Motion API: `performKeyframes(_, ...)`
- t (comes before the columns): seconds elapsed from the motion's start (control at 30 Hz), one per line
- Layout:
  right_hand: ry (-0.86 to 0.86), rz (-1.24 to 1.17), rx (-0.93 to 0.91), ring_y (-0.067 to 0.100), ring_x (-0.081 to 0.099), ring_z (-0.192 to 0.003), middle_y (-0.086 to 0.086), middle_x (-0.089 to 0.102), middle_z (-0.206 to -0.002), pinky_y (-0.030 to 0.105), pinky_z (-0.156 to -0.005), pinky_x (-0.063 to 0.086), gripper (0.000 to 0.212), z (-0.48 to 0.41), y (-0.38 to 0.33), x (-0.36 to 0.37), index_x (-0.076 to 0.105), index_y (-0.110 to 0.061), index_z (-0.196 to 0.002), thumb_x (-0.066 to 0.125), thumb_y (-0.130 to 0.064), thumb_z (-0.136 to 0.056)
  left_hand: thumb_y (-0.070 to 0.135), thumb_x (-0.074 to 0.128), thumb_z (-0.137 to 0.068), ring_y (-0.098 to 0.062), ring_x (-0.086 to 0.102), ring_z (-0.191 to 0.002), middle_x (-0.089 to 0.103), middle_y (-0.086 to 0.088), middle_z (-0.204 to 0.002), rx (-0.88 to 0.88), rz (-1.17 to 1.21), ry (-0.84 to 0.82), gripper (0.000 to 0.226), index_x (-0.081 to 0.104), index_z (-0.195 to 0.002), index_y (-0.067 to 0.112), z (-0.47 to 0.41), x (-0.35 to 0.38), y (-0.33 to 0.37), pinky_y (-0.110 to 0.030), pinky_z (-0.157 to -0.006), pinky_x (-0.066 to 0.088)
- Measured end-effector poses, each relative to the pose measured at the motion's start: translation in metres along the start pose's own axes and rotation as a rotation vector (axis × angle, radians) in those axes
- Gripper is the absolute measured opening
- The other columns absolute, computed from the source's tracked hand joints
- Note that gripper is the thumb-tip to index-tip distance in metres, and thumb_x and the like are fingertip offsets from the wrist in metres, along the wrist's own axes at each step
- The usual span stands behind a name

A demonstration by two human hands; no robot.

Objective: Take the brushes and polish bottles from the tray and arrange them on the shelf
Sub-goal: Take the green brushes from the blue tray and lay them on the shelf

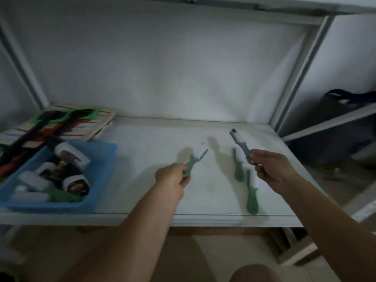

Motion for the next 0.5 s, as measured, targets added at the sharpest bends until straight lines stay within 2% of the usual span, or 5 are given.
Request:
performKeyframes(0.13, 0.187, 0.052, 0.026, 0.013, 0.045, -0.048, 0.013, 0.063, -0.074, 0.02, -0.039, 0.039, 0.015, -0.016, 0.019, -0.069, 0.072, -0.001, -0.101, 0.071, -0.001, -0.087, -0.011, 0.062, -0.085, -0.017, 0.06, -0.058, 0.058, -0.009, -0.073, -0.018, 0.012, -0.053, 0.013, 0.058, -0.077, -0.002, -0.004, 0.063, -0.057, -0.018, -0.043, 0.054)
performKeyframes(0.23, 0.286, 0.09, 0.052, 0.014, 0.046, -0.049, 0.012, 0.062, -0.071, 0.023, -0.044, 0.041, 0.015, -0.026, 0.028, -0.096, 0.072, -0.002, -0.102, 0.07, 0.0, -0.087, -0.005, 0.07, -0.079, -0.014, 0.066, -0.046, 0.064, -0.008, -0.07, 0.052, -0.061, -0.002, 0.013, 0.067, -0.089, 0.002, -0.016, 0.093, -0.083, -0.027, -0.062, 0.06)
performKeyframes(0.37, 0.335, 0.057, 0.063, 0.015, 0.052, -0.053, 0.013, 0.065, -0.077, 0.019, -0.041, 0.048, 0.016, -0.041, 0.029, -0.106, 0.071, -0.003, -0.103, 0.069, 0.001, -0.088, 0.006, 0.076, -0.062, -0.032, 0.074, -0.077, 0.075, -0.016, -0.083, 0.161, -0.138, 0.102, 0.015, 0.067, -0.067, 0.017, -0.043, 0.118, -0.102, -0.045, -0.08, 0.062)
performKeyframes(0.43, 0.3, 0.046, 0.071, 0.018, 0.06, -0.06, 0.015, 0.066, -0.082, 0.018, -0.043, 0.053, 0.015, -0.047, 0.027, -0.104, 0.07, -0.001, -0.102, 0.067, 0.004, -0.089, 0.004, 0.074, -0.068, -0.031, 0.073, -0.08, 0.075, -0.016, -0.086, 0.192, -0.159, 0.099, 0.015, 0.067, -0.068, 0.017, -0.042, 0.128, -0.099, -0.044, -0.081, 0.061)
performKeyframes(0.5, 0.295, 0.05, 0.085, 0.027, 0.068, -0.071, 0.02, 0.068, -0.094, 0.023, -0.053, 0.059, 0.013, -0.056, 0.027, -0.103, 0.07, 0.001, -0.095, 0.065, 0.01, -0.088, 0.003, 0.067, -0.078, -0.027, 0.069, -0.078, 0.071, -0.012, -0.081, 0.243, -0.25, 0.053, 0.012, 0.074, -0.082, 0.011, -0.038, 0.132, -0.089, -0.035, -0.076, 0.058)
Point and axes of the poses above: each hand's wrist, its own z-axis away from the middle knuckle, its own x-axis out of the palm, y = z × x, the point moved 3 cm from there along -z, towards the middle knuckle
